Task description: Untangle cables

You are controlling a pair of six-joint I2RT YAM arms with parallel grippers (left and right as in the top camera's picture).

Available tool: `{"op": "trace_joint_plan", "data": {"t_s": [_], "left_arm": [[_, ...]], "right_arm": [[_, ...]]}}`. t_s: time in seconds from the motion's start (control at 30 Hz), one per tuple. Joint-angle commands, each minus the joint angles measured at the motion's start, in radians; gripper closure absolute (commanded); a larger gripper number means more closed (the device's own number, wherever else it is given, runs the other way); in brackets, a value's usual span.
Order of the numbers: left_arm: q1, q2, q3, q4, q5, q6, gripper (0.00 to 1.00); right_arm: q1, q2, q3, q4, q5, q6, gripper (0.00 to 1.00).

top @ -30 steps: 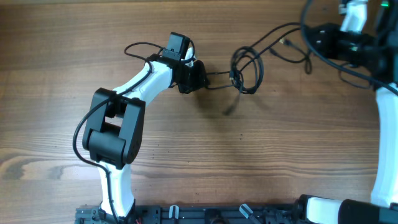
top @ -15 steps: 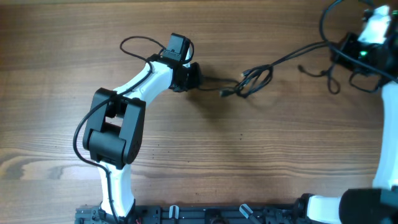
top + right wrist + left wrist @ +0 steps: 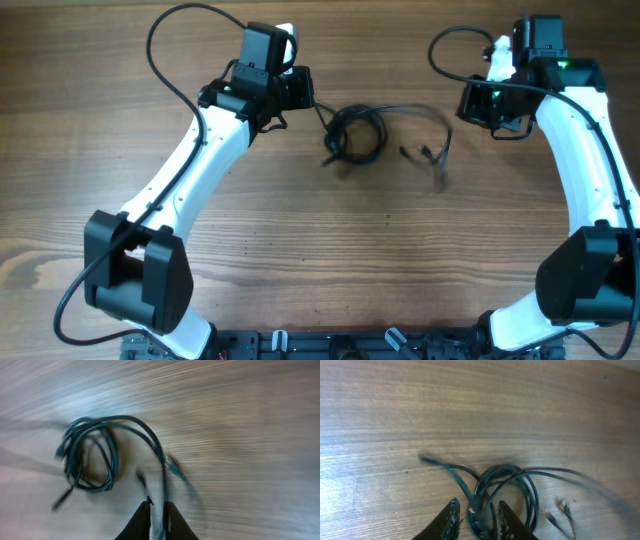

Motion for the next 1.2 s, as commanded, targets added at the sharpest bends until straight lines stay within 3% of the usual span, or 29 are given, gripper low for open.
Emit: {"op": "trace_joint_plan", "data": {"t_s": [0.0, 0.1, 0.17, 0.27, 0.43, 0.67, 0.8, 0.9, 1.03, 1.17], "left_arm": [[-0.018, 0.011, -0.002, -0.008, 0.026, 0.013, 0.72], [-0.018, 0.011, -0.002, -0.009, 0.027, 0.012, 0.69], [-0.024, 0.011, -0.002, -0.008, 0.043, 0.013, 0.7], [-0.049, 0.023, -0.002, 0.007, 0.106, 0.013, 0.69], [-0.18, 0.133, -0.002, 0.12, 0.108, 0.018, 0.58], [-0.23, 0.274, -0.002, 0.221, 0.081, 0.096, 0.56], [-0.229, 0.319, -0.002, 0.238, -0.038, 0.153, 0.51], [-0.228, 0.349, -0.002, 0.303, -0.198, 0.18, 0.32], [-0.211, 0.393, -0.002, 0.367, -0.217, 0.304, 0.31], [-0.177, 0.412, -0.002, 0.368, -0.217, 0.304, 0.3]], "right_arm": [[-0.005, 0.005, -0.002, 0.002, 0.135, 0.072, 0.85], [-0.005, 0.005, -0.002, -0.002, 0.135, 0.069, 0.51], [-0.005, 0.005, -0.002, -0.002, 0.122, 0.06, 0.43], [-0.005, 0.005, -0.002, 0.002, 0.091, 0.043, 0.41], [-0.005, 0.005, -0.002, 0.002, 0.09, 0.042, 0.37], [-0.005, 0.005, -0.002, 0.003, 0.09, 0.019, 0.34], [-0.005, 0.005, -0.002, 0.006, 0.089, 0.019, 0.33], [-0.005, 0.005, -0.002, 0.006, 0.09, 0.019, 0.32], [-0.005, 0.005, -0.002, 0.006, 0.09, 0.019, 0.32], [-0.004, 0.005, -0.002, 0.007, 0.089, 0.018, 0.31]]}}
